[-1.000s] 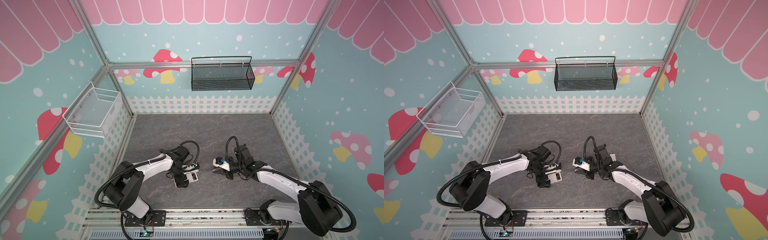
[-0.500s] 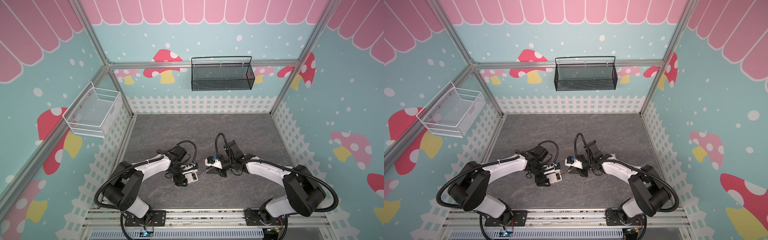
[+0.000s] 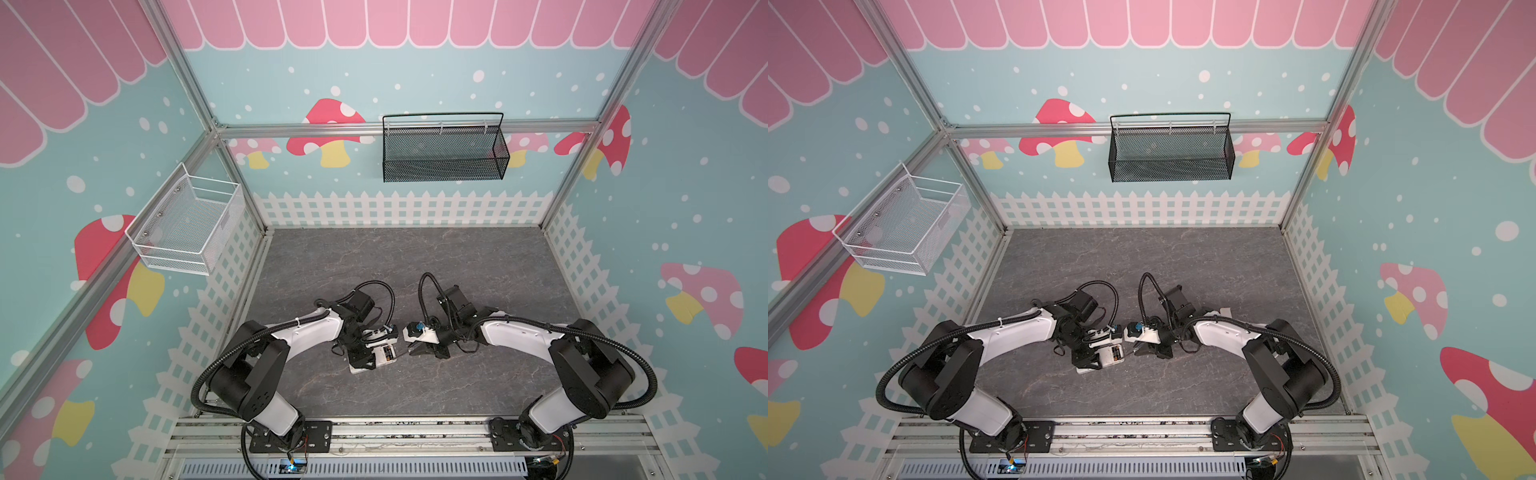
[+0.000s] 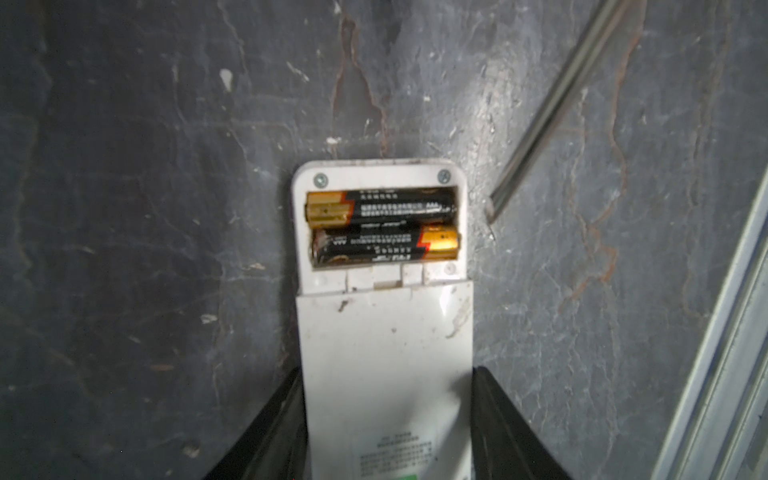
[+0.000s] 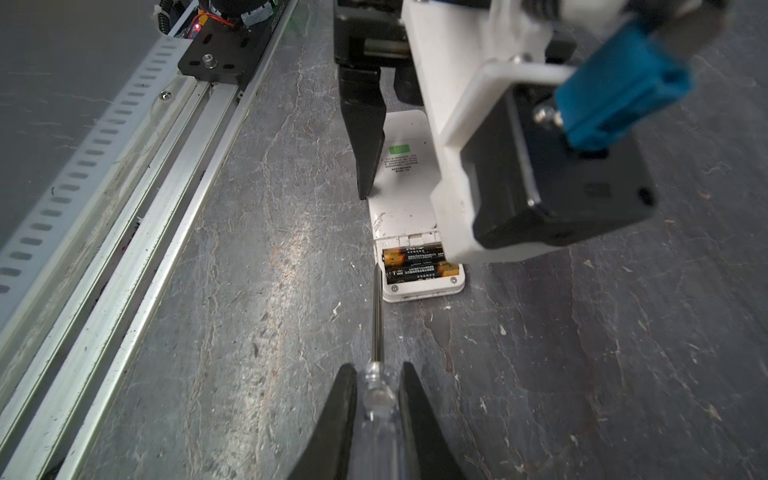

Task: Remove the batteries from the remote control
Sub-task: 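Bring the screwdriver tip to the battery compartment with the right gripper, then pry the nearer battery out with the screwdriver tip using the right gripper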

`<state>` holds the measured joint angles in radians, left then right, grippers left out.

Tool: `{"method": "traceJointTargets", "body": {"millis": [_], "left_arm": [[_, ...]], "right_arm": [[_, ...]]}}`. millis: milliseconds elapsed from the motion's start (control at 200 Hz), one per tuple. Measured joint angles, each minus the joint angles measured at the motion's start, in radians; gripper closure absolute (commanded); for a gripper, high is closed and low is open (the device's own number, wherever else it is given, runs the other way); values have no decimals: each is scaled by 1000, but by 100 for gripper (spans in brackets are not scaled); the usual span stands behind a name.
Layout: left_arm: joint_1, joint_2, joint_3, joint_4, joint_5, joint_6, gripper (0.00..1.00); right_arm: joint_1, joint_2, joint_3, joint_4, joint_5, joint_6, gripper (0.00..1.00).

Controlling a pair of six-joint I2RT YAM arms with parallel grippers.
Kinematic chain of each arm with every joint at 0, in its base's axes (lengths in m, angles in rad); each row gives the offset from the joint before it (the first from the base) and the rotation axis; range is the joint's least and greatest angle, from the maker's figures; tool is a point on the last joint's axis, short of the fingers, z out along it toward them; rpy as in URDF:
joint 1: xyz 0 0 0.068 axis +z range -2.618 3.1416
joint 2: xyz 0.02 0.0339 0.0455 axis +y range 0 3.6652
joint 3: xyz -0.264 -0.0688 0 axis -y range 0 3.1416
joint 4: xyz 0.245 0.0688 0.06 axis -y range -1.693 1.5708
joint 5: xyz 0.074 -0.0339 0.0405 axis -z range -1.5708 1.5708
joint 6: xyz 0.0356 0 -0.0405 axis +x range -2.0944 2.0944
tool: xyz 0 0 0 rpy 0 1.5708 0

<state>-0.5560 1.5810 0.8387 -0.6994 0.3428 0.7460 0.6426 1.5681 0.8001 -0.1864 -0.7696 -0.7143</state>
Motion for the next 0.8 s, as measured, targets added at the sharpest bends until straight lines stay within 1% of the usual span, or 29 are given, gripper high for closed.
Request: {"method": "traceJointTargets", "body": {"millis": [50,95,140,800], "left_arm": [[0,0,0,0,0,0,54],[-1,0,0,0,0,0,64],[-1,0,0,0,-1,1,66],[-3,0,2,-2,-3,8,65]], "right_arm": [[0,0,0,0,5,-4,100],[0,0,0,1,9,-8,100],[0,-1,0,3,14,-11,100],[29,3,0,16,16,-19,100]]}}
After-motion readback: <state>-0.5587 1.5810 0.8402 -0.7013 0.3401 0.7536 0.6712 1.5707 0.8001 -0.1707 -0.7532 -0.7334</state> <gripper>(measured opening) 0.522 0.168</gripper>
